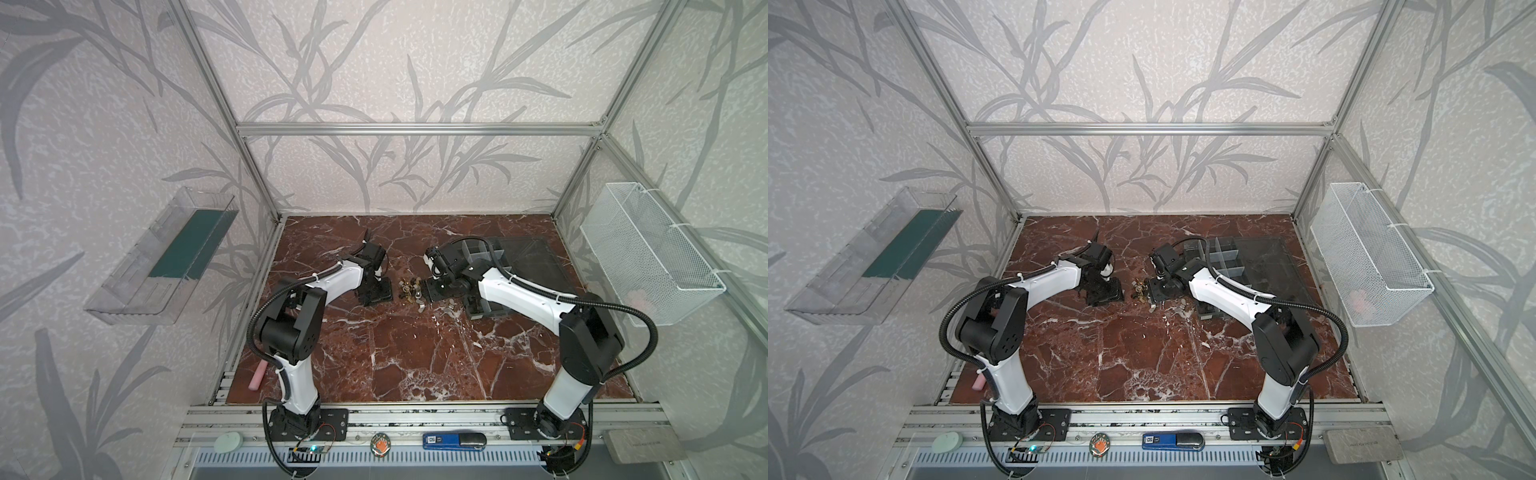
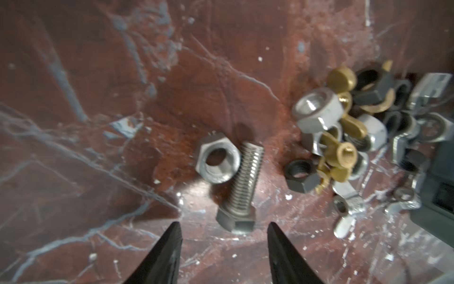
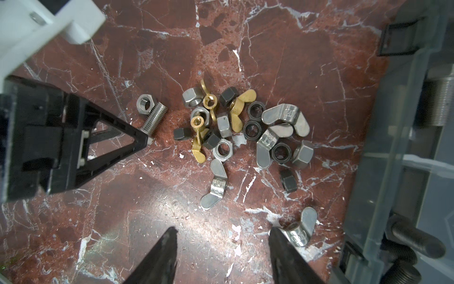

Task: Sort the screws and nuts into containers
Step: Pick up the screw at the center of the table.

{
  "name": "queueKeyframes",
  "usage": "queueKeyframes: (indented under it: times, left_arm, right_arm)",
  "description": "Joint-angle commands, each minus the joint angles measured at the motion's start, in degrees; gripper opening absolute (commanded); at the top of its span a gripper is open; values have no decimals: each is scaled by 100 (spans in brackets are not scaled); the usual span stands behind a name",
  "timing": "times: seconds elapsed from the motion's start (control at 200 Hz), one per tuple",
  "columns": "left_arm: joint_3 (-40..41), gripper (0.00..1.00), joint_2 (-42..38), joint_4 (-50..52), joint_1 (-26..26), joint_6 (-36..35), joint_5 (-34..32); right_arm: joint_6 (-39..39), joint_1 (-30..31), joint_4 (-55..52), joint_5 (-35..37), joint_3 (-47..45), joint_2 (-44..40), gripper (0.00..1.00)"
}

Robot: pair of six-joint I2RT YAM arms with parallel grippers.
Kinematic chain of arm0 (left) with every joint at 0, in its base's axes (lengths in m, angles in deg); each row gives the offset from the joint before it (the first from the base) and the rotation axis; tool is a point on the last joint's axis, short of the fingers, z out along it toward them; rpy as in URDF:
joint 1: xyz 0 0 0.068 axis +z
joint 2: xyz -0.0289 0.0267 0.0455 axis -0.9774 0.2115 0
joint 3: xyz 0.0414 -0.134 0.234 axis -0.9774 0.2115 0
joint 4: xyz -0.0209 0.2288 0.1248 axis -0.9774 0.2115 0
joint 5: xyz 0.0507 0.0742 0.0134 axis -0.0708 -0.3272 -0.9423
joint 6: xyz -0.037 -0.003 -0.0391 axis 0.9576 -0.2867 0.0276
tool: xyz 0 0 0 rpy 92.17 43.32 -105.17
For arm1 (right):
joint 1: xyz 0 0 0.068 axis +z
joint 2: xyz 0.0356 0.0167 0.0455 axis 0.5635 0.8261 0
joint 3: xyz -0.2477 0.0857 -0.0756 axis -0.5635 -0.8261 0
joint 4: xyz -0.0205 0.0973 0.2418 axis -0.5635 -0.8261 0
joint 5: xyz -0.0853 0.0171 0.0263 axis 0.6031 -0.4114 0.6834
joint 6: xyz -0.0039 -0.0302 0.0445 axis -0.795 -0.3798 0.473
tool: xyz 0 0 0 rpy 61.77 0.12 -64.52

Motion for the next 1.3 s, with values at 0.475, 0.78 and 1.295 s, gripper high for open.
queueKeyframes:
  times: [0.475, 0.78, 1.295]
  left_arm:
    - [-411, 40, 519, 184, -190, -125, -483]
    - [-373, 20, 493, 178, -233, -143, -456]
    - [-910, 7, -69, 518, -577, -255, 95]
  right_arm:
    - [104, -130, 253, -151, -409, -500, 60]
    - [89, -296, 304, -169, -605, -687, 60]
    - [24, -819, 182, -162, -881, -1236, 60]
